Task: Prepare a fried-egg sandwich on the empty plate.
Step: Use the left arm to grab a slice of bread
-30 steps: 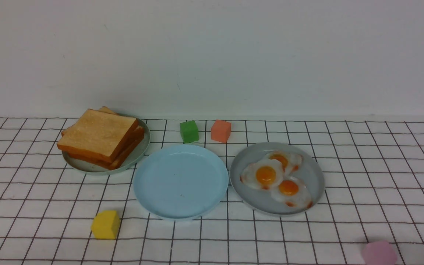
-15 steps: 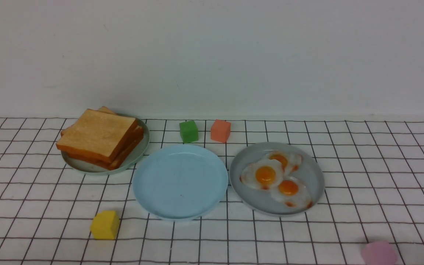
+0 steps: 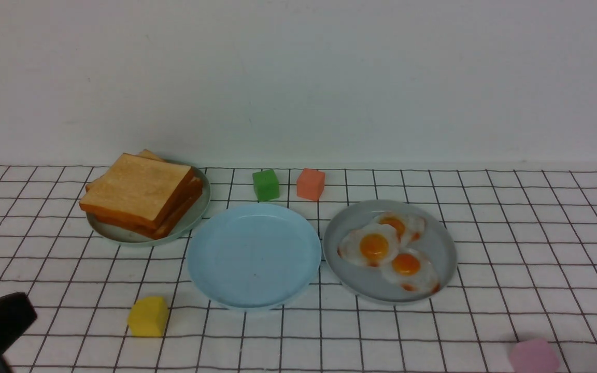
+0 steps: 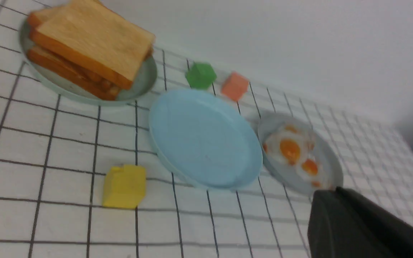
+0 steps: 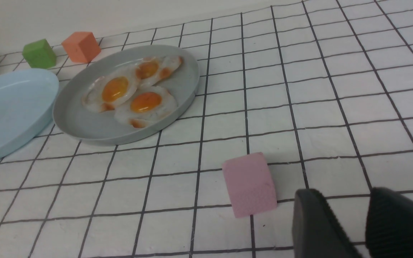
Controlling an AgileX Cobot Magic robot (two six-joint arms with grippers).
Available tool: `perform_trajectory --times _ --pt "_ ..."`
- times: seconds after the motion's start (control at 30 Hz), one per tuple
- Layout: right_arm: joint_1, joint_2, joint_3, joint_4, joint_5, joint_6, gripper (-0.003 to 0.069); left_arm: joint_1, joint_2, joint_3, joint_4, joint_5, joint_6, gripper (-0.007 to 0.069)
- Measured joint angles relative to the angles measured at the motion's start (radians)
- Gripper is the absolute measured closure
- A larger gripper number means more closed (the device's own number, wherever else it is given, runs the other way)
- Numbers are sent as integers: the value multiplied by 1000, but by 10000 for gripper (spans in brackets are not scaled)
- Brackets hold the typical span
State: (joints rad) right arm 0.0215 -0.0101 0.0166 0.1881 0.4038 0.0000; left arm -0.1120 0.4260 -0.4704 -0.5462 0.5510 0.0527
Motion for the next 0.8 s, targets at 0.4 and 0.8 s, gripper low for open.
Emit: perform_trajectory --times 0.4,0.8 --pt "0 0 10 313 -212 128 419 -177 572 -428 488 328 -209 637" --pt "64 241 -509 392 395 -142 607 -266 1021 -727 609 328 -240 637"
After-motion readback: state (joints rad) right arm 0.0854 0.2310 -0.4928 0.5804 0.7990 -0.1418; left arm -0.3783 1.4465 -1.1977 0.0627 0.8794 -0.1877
